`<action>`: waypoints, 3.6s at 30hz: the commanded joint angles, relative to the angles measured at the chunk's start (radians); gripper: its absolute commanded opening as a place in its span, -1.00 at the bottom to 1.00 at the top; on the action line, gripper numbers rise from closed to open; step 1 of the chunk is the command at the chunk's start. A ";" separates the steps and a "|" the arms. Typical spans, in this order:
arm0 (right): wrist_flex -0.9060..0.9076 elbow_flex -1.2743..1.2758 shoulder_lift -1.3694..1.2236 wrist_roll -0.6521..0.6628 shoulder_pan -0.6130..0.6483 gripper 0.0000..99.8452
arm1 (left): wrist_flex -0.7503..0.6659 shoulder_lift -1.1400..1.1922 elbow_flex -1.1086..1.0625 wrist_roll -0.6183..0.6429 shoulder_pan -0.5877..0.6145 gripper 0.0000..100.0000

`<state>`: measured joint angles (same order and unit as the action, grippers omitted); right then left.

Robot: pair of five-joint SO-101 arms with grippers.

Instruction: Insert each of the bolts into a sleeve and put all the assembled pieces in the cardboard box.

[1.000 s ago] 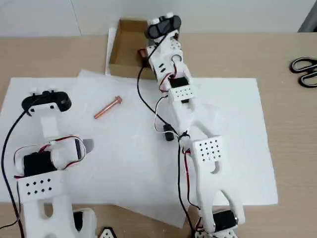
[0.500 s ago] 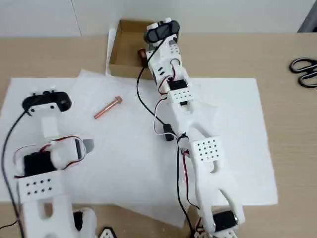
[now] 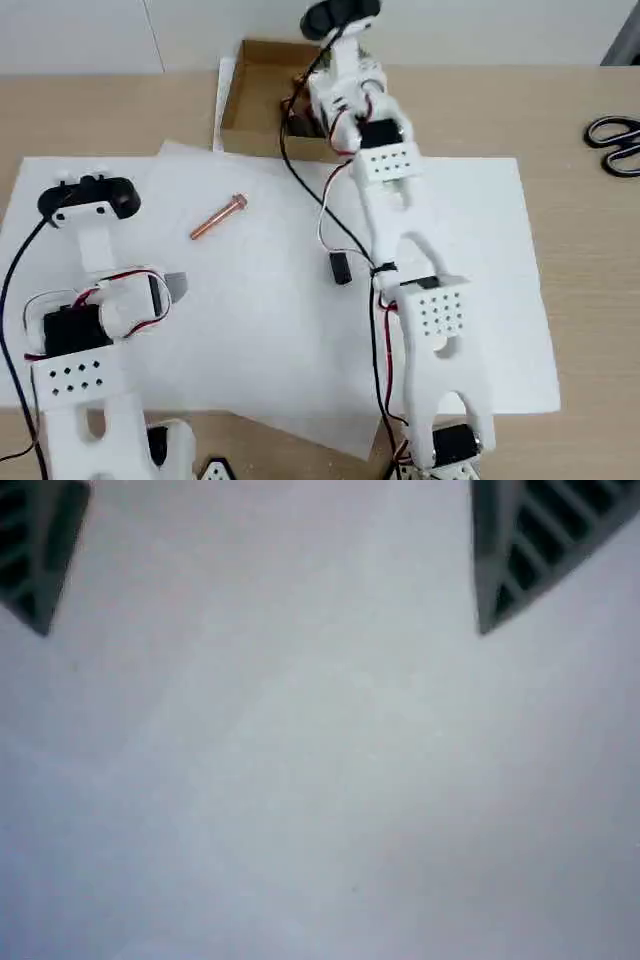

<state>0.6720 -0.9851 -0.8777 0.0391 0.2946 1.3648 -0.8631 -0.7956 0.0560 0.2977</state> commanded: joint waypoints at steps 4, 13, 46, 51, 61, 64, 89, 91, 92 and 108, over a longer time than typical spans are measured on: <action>0.384 -0.054 0.193 0.006 -0.018 -0.63 | 0.000 -0.012 0.042 -0.003 0.003 -0.49; 0.802 -0.054 0.406 0.009 -0.015 -0.63 | 0.003 -0.012 0.042 -0.003 -0.002 -0.49; 0.857 0.746 0.680 -0.100 0.084 -0.63 | 0.052 -0.012 0.036 -0.003 -0.002 -0.49; 0.852 0.744 0.573 -0.097 0.162 -0.63 | 0.054 -0.012 0.035 -0.003 -0.002 -0.49; 0.848 0.743 0.466 -0.098 0.180 -0.63 | 0.054 -0.012 0.033 -0.003 -0.002 -0.49; 0.829 0.743 0.440 -0.098 0.179 -0.64 | 0.054 -0.012 0.033 -0.003 -0.002 -0.49; 0.842 0.732 0.524 0.041 0.119 -0.99 | 0.109 -0.003 0.105 -0.002 -0.005 -0.49; 0.860 0.732 0.579 0.061 0.090 -0.99 | 0.157 0.000 0.174 -0.009 -0.026 -0.49; 0.869 0.732 0.607 0.072 0.074 -0.99 | 0.180 0.002 0.206 -0.032 -0.049 -0.49; 0.940 0.736 0.789 0.126 -0.038 -0.99 | 0.287 0.930 0.917 -0.641 -0.210 -0.49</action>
<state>1.5957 -0.2363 -0.1596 0.1542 0.2777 1.6471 -0.1128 -0.0422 -0.5071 0.0905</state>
